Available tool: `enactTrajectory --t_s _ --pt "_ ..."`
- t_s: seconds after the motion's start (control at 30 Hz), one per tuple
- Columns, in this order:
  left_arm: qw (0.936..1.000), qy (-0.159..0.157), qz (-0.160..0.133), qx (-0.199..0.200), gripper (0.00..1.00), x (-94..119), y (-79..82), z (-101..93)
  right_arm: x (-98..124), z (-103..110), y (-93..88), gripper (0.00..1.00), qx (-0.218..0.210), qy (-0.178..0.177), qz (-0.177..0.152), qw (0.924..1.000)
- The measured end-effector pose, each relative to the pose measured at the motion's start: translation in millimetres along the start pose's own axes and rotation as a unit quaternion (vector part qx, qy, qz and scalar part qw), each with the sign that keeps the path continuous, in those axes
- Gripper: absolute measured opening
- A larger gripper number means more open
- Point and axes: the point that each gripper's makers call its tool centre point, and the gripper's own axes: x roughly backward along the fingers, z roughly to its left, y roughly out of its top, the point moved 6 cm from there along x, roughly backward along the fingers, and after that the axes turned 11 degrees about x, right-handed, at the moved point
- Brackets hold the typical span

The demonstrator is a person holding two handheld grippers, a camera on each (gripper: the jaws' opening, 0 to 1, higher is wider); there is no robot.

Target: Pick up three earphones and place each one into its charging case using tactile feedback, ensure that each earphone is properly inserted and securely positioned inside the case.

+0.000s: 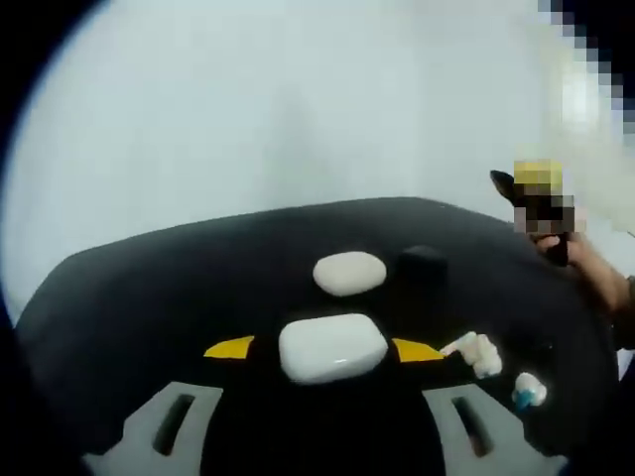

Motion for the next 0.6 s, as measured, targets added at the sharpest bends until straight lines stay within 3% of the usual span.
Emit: enactTrajectory --t_s 0.2,0.6 --pt "0.9999 -0.01 0.004 0.003 0.41 -2.5 0.1 -4.2 -0.6 -3.8 -1.6 0.3 -0.001 -0.006 0.001 1.0" --pt "0.9991 -0.029 0.018 0.026 0.4 -0.2 0.8 -5.8 -1.8 -1.4 -7.3 0.3 0.004 -0.005 0.017 0.9998"
